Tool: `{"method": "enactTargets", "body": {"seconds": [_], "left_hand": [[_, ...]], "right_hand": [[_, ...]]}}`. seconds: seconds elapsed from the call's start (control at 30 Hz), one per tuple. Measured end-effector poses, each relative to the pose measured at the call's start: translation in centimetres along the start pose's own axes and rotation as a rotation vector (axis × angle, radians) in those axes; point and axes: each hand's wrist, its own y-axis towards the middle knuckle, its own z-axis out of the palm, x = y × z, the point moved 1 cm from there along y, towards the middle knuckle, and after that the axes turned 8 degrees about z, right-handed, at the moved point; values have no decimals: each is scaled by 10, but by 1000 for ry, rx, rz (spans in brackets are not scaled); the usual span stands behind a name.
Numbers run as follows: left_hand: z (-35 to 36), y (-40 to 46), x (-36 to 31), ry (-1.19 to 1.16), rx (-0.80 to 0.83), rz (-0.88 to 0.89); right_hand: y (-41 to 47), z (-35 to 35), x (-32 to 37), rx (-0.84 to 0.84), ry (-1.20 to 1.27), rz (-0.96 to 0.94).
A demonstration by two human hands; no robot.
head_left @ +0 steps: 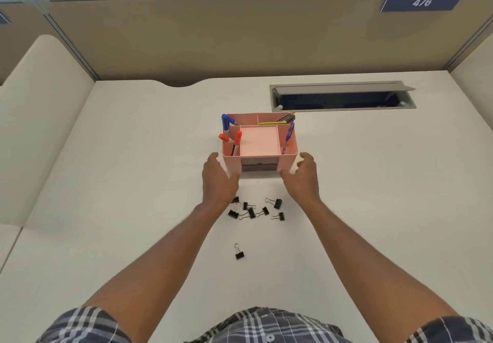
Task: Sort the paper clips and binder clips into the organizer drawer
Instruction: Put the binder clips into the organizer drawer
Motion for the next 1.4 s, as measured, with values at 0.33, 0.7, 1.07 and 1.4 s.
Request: {"method": "enactTargets", "body": {"seconds": [0.33,0.7,1.07,1.4], "left_hand": [[15,-91,49,296,150,293],[13,-42,-1,250,118,404],[18,-16,-20,200,113,406],[13,-40,2,214,79,363]], "right_hand": [[-68,15,-66,181,-448,-325],[-33,13,-9,145,-459,-449],[-23,34,8,123,-643,-541],[-56,32,-22,104,-653,-518]]}}
